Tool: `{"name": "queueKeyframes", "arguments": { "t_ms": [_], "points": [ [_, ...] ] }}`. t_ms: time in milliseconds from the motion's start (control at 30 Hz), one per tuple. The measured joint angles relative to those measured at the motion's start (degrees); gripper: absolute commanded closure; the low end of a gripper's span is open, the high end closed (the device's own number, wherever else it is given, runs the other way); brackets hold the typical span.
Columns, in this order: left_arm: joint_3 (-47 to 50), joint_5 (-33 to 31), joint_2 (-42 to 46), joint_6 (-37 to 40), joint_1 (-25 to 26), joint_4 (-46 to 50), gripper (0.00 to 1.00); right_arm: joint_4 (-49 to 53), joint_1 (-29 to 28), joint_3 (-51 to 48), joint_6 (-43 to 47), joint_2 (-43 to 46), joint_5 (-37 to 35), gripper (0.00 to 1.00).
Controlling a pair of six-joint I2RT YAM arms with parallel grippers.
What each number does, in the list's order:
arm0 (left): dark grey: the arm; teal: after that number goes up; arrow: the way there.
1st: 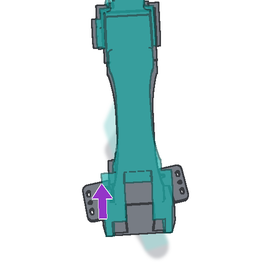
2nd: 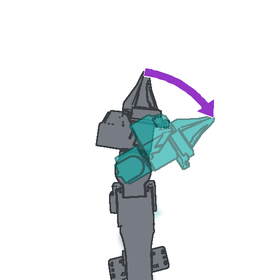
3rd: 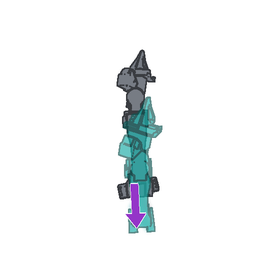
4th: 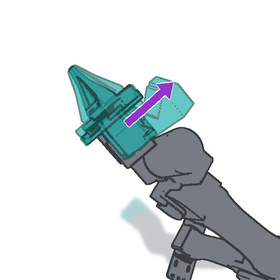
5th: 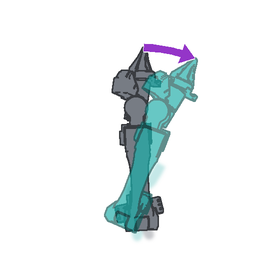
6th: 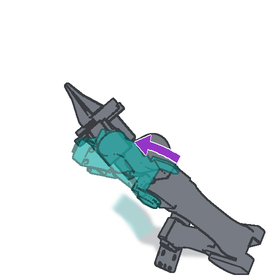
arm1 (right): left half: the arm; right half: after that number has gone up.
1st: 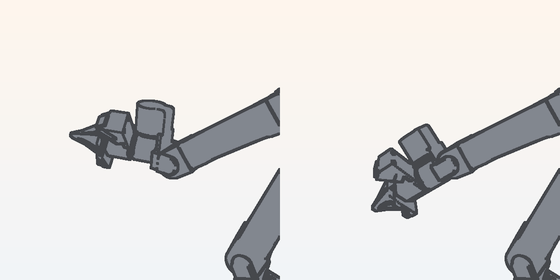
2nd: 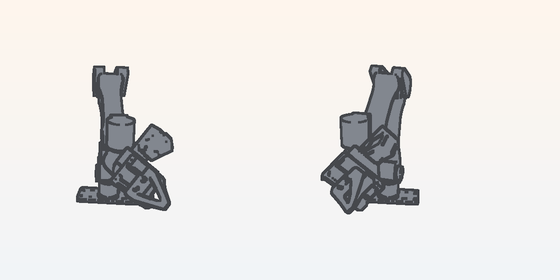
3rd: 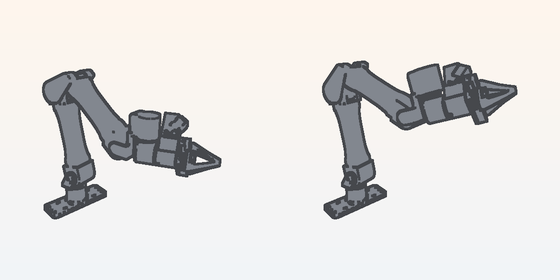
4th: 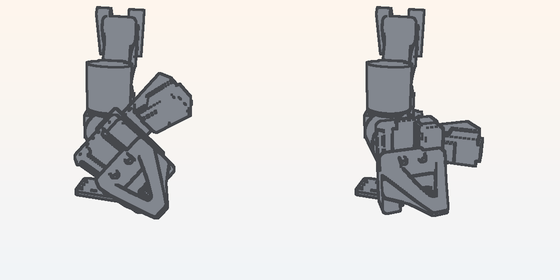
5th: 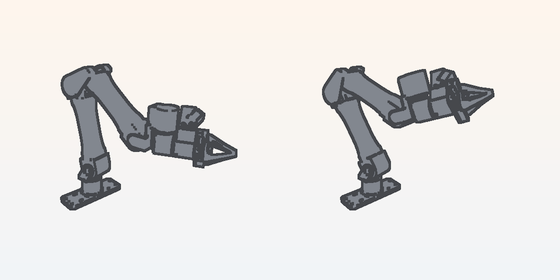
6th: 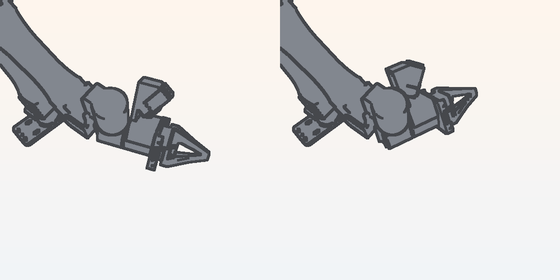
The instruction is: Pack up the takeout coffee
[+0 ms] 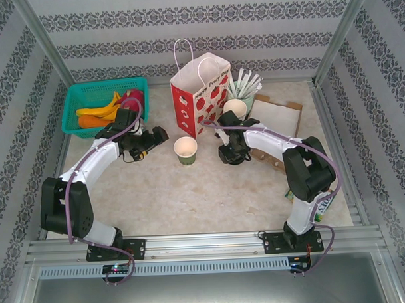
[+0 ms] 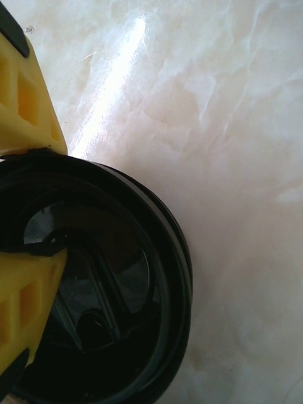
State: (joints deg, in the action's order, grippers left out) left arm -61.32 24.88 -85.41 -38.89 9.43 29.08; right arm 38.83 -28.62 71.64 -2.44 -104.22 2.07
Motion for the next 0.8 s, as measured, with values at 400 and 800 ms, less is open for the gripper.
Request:
{"name": "queueKeyframes", "arguments": {
  "t_ms": [400, 800],
  "points": [
    [0.0, -0.1, 0.0, -0.1, 0.0, 0.0, 0.00, 0.0, 0.0, 0.9, 1.4, -0.2, 0.7, 0.88],
    [0.7, 0.4, 4.3, 4.2, 0.0, -1.2, 0.01, -2.6, -1.1, -0.5, 5.8, 10.7, 5.6, 0.96]
  ]
}}
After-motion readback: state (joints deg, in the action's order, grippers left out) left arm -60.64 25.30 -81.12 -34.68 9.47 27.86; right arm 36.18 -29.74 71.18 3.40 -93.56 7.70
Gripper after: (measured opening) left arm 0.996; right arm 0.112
